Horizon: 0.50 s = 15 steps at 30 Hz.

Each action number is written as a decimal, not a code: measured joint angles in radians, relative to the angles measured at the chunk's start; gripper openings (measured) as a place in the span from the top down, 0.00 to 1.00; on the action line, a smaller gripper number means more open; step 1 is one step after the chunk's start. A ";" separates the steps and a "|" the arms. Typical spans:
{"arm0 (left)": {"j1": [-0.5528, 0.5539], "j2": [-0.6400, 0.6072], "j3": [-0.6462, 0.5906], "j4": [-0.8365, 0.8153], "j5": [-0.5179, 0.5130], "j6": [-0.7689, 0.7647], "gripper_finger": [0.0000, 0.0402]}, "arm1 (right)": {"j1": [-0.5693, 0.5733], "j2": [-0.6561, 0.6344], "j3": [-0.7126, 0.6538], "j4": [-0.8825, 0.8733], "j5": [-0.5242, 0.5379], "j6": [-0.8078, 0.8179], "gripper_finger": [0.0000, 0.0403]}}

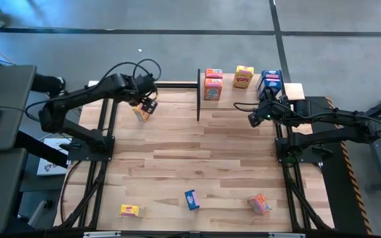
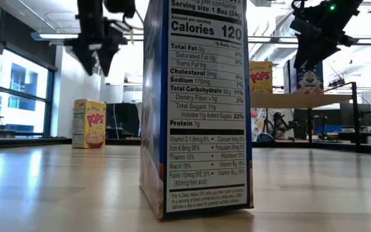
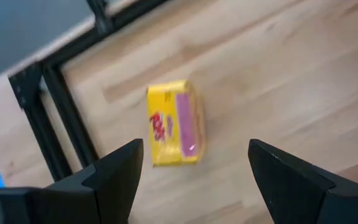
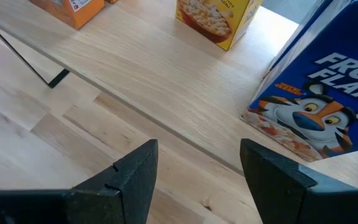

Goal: Stack cereal on shelf
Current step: Put the top yellow cereal box on the shelf aligned with the other yellow cereal box

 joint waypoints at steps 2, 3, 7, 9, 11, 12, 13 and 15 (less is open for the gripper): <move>0.020 -0.014 -0.054 0.003 0.021 0.001 0.30 | 0.000 0.000 0.000 0.000 0.000 0.000 0.45; 0.029 -0.024 -0.079 0.013 0.030 0.000 0.30 | 0.000 0.000 0.000 0.000 0.000 0.000 0.45; 0.065 -0.054 -0.177 0.117 0.077 0.017 0.30 | 0.000 0.001 0.000 0.001 0.000 0.000 0.45; 0.085 -0.067 -0.214 0.174 0.100 0.038 0.30 | 0.000 0.001 0.000 0.007 0.000 0.000 0.45; 0.108 -0.072 -0.240 0.211 0.119 0.054 0.30 | 0.000 0.001 0.000 0.009 0.000 0.000 0.45; 0.118 -0.072 -0.248 0.221 0.121 0.061 0.30 | 0.000 0.001 0.000 0.012 0.000 0.000 0.45; 0.129 -0.072 -0.252 0.229 0.121 0.064 0.30 | 0.000 0.002 0.000 0.014 0.000 0.000 0.45; 0.152 -0.072 -0.257 0.237 0.111 0.070 0.30 | 0.000 0.004 0.000 0.014 0.000 0.000 0.45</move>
